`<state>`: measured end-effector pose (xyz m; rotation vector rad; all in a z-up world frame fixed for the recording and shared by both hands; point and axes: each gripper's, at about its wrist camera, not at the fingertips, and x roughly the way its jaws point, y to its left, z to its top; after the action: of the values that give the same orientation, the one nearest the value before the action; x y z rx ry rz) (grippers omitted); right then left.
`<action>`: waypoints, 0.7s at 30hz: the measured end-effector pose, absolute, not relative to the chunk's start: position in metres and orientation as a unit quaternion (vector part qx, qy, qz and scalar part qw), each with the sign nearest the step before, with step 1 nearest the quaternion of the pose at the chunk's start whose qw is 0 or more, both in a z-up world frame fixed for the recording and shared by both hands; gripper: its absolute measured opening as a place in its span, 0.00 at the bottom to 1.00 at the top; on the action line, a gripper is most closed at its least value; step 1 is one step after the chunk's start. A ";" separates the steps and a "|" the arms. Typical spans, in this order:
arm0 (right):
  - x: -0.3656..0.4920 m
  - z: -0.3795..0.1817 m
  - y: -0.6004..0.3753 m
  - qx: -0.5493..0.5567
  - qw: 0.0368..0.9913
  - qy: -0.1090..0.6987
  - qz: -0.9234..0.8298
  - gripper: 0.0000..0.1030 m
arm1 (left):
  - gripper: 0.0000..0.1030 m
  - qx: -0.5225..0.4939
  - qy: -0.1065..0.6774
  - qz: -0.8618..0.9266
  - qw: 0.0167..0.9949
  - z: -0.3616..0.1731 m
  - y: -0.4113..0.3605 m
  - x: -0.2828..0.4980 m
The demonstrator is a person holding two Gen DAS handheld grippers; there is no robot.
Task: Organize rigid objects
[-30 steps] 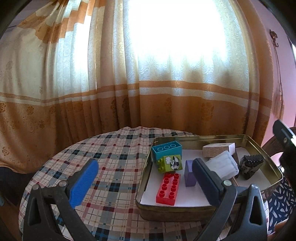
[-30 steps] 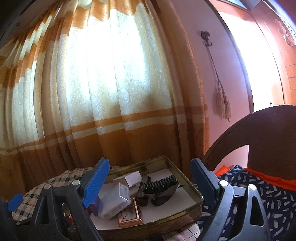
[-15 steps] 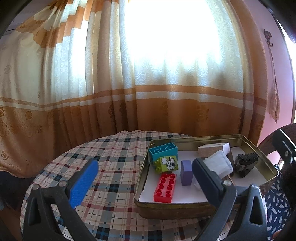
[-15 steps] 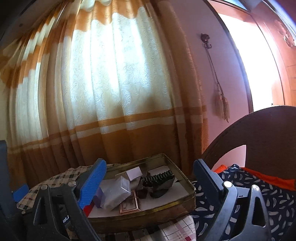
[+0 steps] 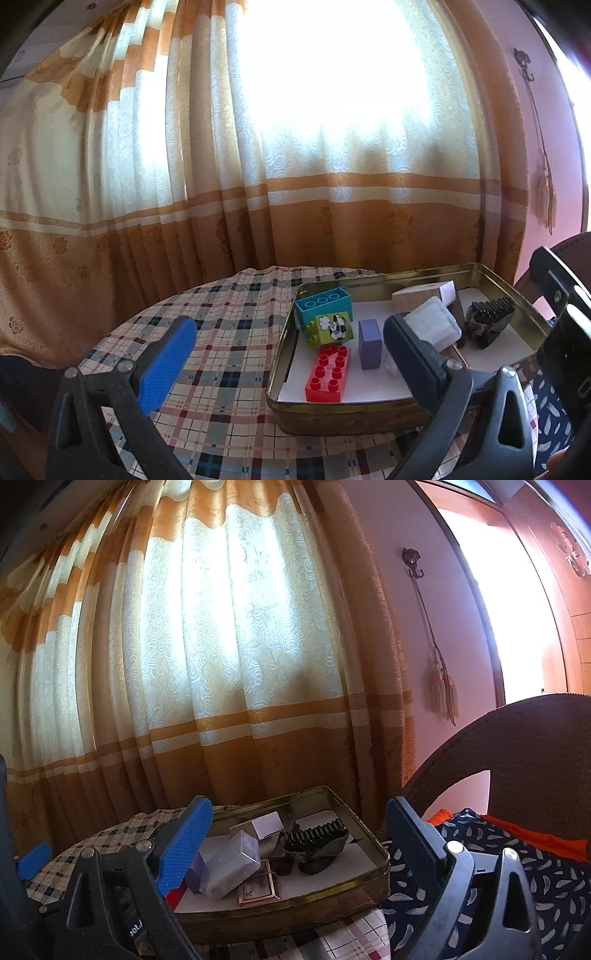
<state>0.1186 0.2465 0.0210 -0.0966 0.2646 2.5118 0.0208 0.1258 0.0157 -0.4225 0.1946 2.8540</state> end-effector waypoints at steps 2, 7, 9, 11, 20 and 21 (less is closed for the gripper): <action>0.120 0.021 0.247 -0.035 0.303 0.101 0.947 0.94 | 1.00 -0.144 0.065 0.980 0.123 0.016 0.125 0.021; 0.121 0.021 0.247 -0.032 0.305 0.103 0.946 0.94 | 1.00 -0.145 0.062 0.980 0.121 0.016 0.124 0.021; 0.121 0.021 0.247 -0.033 0.305 0.103 0.946 0.94 | 1.00 -0.143 0.063 0.980 0.120 0.016 0.124 0.022; 0.121 0.021 0.247 -0.032 0.305 0.103 0.946 0.94 | 1.00 -0.141 0.064 0.981 0.120 0.016 0.124 0.022; 0.117 0.027 0.249 -0.008 0.309 0.096 0.946 0.94 | 1.00 -0.145 0.064 0.980 0.124 0.015 0.124 0.022; 0.115 0.027 0.249 -0.014 0.309 0.096 0.946 0.94 | 1.00 -0.145 0.064 0.980 0.124 0.015 0.124 0.022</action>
<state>0.1149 0.2494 0.0266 -0.0372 0.2533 2.4995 0.0217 0.1243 0.0154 -0.4234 0.1879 2.8560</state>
